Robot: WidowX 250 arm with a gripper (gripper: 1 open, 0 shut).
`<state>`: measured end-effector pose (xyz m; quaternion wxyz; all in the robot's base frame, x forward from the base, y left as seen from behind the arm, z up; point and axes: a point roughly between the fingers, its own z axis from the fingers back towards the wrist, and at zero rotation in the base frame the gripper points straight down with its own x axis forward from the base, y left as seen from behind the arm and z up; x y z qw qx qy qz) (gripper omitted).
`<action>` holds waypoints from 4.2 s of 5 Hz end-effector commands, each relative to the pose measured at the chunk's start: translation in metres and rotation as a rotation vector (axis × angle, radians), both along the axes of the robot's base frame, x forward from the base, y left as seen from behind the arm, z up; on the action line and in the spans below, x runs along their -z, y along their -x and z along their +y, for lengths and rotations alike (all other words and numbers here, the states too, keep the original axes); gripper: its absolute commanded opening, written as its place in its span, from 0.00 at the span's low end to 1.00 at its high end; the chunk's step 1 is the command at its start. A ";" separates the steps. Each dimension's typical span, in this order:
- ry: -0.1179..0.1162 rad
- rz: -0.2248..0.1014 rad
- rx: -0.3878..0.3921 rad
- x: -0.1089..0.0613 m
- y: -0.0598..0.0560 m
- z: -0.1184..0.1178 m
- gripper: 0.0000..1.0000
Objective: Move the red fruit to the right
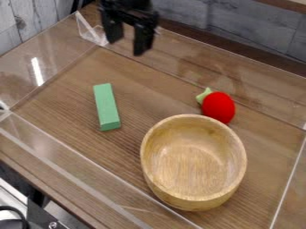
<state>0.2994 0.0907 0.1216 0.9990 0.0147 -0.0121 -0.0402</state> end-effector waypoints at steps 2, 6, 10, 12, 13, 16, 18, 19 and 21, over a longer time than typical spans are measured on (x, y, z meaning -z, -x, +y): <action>-0.041 -0.124 -0.033 -0.010 -0.034 0.038 1.00; -0.085 -0.197 -0.186 0.006 -0.075 0.052 1.00; -0.115 -0.238 -0.274 -0.016 -0.065 0.075 1.00; -0.108 -0.260 -0.305 -0.010 -0.058 0.081 1.00; -0.091 -0.279 -0.256 -0.014 -0.054 0.084 1.00; -0.038 -0.334 -0.117 -0.011 -0.053 0.060 1.00; -0.068 -0.318 -0.118 -0.008 -0.062 0.087 1.00; -0.070 -0.298 -0.129 -0.006 -0.062 0.073 1.00; -0.072 -0.270 -0.167 0.010 -0.066 0.071 1.00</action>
